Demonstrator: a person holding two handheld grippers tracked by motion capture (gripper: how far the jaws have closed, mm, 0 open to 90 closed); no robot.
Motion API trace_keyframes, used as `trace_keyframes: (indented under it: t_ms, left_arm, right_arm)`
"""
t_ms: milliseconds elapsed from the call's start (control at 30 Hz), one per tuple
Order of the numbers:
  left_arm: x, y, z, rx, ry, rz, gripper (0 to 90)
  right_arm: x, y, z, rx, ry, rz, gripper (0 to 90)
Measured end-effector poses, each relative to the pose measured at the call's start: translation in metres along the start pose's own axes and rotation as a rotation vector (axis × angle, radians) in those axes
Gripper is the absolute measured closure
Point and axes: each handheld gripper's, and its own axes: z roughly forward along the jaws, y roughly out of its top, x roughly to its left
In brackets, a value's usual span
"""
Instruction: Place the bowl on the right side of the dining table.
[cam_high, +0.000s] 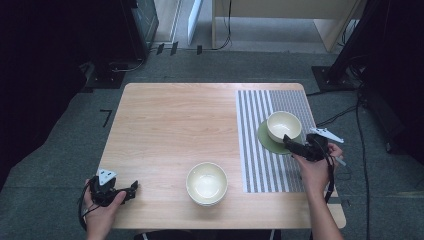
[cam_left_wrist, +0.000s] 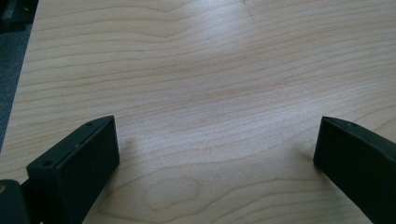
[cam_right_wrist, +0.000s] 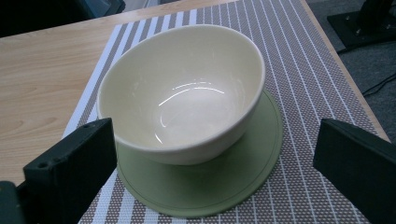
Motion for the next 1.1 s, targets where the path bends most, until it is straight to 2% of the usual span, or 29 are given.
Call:
trace_keyframes:
  t_ms: [767, 1100]
  left_arm:
    - [0.000, 0.000, 0.000, 0.000, 0.000, 0.000, 0.0]
    - [0.000, 0.000, 0.000, 0.000, 0.000, 0.000, 0.0]
  right_arm:
    - [-0.005, -0.016, -0.016, -0.006, 0.018, -0.004, 0.0]
    - [-0.005, -0.022, -0.024, -0.003, 0.027, -0.022, 0.0]
